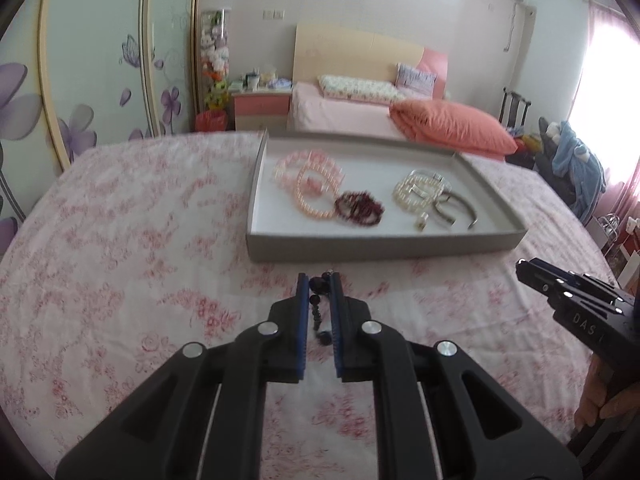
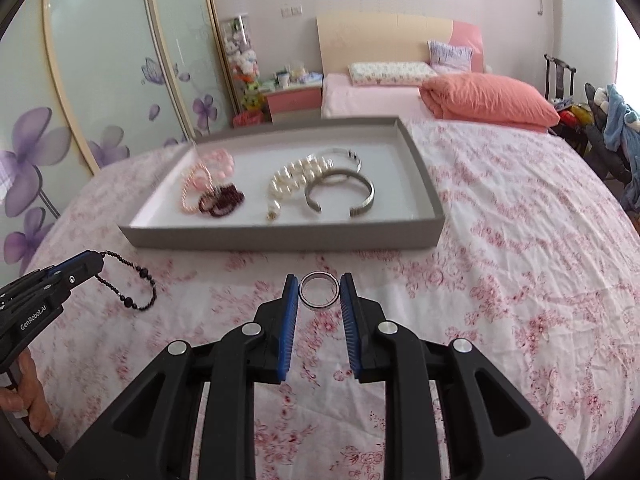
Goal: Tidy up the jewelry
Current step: 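Carry the black bracelet in the left tool while the right tool carries the ring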
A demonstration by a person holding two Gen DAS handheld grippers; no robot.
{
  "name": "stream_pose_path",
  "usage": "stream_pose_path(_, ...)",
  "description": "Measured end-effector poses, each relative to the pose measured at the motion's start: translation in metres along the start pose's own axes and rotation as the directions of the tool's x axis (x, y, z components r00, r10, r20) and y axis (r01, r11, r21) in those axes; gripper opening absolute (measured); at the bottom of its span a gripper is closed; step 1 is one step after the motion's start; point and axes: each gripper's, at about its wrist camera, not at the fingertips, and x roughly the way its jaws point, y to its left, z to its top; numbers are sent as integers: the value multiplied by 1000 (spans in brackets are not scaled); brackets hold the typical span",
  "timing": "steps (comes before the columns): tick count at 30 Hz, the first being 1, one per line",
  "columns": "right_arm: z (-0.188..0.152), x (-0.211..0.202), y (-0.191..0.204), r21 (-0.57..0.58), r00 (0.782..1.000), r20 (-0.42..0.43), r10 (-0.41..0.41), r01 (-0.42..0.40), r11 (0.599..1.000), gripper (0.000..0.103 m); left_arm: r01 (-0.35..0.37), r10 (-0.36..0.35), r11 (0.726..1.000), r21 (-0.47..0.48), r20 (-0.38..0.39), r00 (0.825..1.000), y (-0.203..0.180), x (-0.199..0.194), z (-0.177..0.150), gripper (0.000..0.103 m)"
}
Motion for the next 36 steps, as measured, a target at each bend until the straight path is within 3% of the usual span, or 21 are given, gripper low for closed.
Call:
stream_pose_path(11, 7, -29, 10, -23, 988, 154, 3, 1, 1000, 23, -35, 32, 999, 31, 118, 992, -20, -22, 9, 11)
stream_pose_path(22, 16, -59, 20, -54, 952, 305, -3, 21, 998, 23, -62, 44, 995, 75, 213, 976, -34, -40, 15, 11)
stream_pose_path(28, 20, -66, 26, -75, 936, 351, -6, 35, 997, 23, -63, 39, 994, 88, 249, 968, -41, -46, 19, 11)
stream_pose_path(36, 28, -63, 27, -82, 931, 365, -4, 37, 996, 23, -66, 40, 994, 90, 272, 961, -43, -45, 28, 11)
